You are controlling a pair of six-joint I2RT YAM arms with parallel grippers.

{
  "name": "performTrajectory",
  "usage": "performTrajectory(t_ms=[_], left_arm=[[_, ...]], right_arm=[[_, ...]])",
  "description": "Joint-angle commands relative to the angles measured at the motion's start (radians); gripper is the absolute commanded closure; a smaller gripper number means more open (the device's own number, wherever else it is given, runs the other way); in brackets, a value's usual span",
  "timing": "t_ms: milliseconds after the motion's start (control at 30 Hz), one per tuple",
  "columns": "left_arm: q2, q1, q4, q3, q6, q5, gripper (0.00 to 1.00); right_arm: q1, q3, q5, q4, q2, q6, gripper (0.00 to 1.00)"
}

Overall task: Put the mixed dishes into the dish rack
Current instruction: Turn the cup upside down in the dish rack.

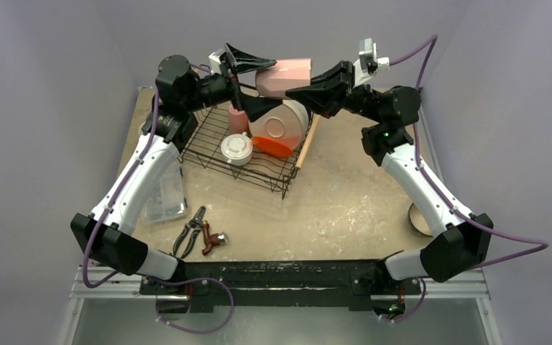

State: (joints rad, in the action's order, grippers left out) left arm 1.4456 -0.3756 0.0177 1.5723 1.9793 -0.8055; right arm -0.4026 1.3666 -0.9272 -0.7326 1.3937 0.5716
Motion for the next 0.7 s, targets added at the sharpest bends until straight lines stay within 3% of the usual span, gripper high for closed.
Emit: performTrajectory(t_ms=[0,267,367,533,667], left_arm=[[0.004,-0.005,-0.148,0.045,-0.008,0.0,0.08],[0.011,-0.018,-0.024,0.057,-0.049,-0.039,0.06],[0.008,-0.019,-0.024,0.062,-0.055,-0.04,0.07],[0.028,-0.019,-0.059,0.088,-0.055,-0.044,0.15],[0.035,-0.018,-0.115,0.094,-0.046,-0.039,0.12]], right_arm=[[-0.018,-0.007,-0.052,-0.23,-0.033,0.137,1.0],[-0.021,0.038,-0.059,-0.237,-0.016,0.128,1.0],[-0.02,0.051,-0.067,-0.233,-0.01,0.128,1.0],[-0.02,0.02,-0.075,-0.226,-0.007,0.129,1.0],[-0.021,0.0,-0.064,-0.215,-0.009,0.126,1.0]])
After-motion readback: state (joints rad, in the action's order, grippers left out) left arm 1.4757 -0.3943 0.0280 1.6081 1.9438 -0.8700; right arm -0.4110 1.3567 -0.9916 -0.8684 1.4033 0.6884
